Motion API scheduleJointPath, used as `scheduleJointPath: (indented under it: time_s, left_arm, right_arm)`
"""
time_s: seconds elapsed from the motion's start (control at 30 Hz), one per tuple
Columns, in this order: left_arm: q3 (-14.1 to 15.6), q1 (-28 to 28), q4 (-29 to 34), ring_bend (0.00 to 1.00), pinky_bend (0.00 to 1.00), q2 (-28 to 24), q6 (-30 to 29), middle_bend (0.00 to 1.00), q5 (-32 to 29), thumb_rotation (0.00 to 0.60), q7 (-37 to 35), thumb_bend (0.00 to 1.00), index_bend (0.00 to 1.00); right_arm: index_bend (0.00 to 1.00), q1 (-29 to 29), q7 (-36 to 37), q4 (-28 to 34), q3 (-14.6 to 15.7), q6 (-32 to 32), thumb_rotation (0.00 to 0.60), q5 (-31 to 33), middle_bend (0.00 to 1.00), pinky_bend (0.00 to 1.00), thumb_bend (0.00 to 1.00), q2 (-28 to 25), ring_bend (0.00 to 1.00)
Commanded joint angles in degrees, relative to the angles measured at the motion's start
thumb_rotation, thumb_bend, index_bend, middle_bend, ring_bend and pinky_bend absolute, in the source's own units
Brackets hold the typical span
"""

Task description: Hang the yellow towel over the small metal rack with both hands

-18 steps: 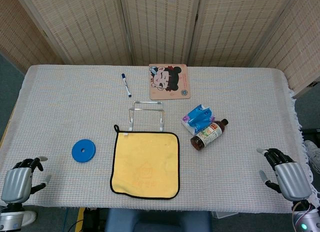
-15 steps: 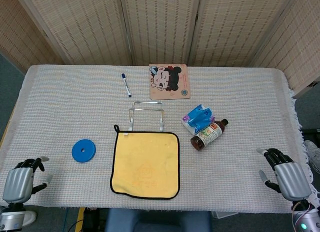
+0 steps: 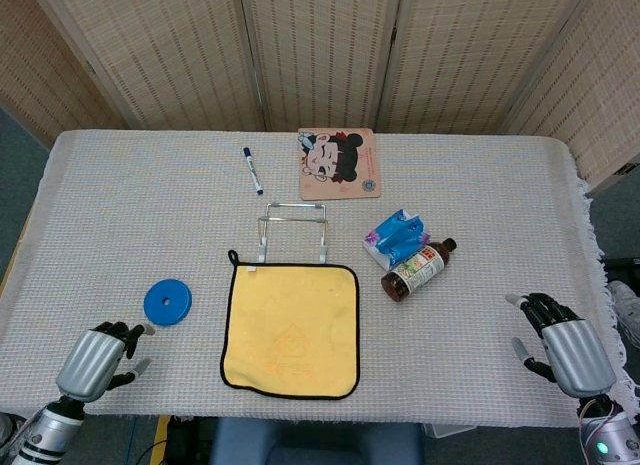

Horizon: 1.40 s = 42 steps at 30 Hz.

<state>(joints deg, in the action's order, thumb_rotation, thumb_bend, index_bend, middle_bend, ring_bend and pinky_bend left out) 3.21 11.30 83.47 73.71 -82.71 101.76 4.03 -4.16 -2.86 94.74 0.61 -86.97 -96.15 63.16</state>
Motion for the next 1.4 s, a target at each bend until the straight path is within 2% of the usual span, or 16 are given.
scheduleJointPath:
  time_s: [0.03, 0.23, 0.43, 0.83, 1.07, 1.4]
  left_arm:
    - [2.0, 4.3, -4.5, 0.60, 0.68, 2.5, 2.9, 0.78, 5.4, 0.600, -2.0, 0.29, 0.41]
    - [2.5, 8.2, -10.6, 0.64, 0.72, 6.4, 4.2, 0.82, 10.2, 0.600, -0.6, 0.25, 0.41]
    - [3.6, 10.6, -15.6, 0.66, 0.72, 10.1, 5.3, 0.84, 12.1, 0.600, -0.8, 0.24, 0.41]
    - [4.7, 13.5, -23.7, 0.66, 0.72, 18.1, 6.5, 0.85, 12.1, 0.600, -1.4, 0.24, 0.40]
    - [5.2, 14.3, -23.3, 0.67, 0.72, 19.8, 6.4, 0.86, 11.3, 0.600, -1.6, 0.24, 0.40]
    - [4.9, 15.1, -23.5, 0.70, 0.73, 22.1, 6.0, 0.89, 9.2, 0.600, -3.0, 0.24, 0.52]
  right_arm:
    - [0.20, -0.1, -0.1, 0.1, 0.1, 0.2, 0.600, -0.1, 0.28, 0.39, 0.38, 0.0, 0.24]
    - [0.20, -0.1, -0.2, 0.4, 0.1, 0.0, 0.600, -0.3, 0.28, 0.39, 0.38, -0.4, 0.24]
    - [0.20, 0.1, -0.3, 0.5, 0.2, -0.3, 0.600, -0.4, 0.28, 0.39, 0.38, -0.3, 0.24]
    - [0.20, 0.1, -0.2, 0.4, 0.4, 0.0, 0.600, -0.2, 0.28, 0.39, 0.38, 0.0, 0.24]
    - [0.20, 0.4, -0.1, 0.4, 0.4, -0.3, 0.600, -0.1, 0.28, 0.39, 0.38, -0.1, 0.24]
    - [0.20, 0.3, 0.3, 0.1, 0.4, -0.3, 0.600, -0.2, 0.28, 0.39, 0.38, -0.1, 0.24]
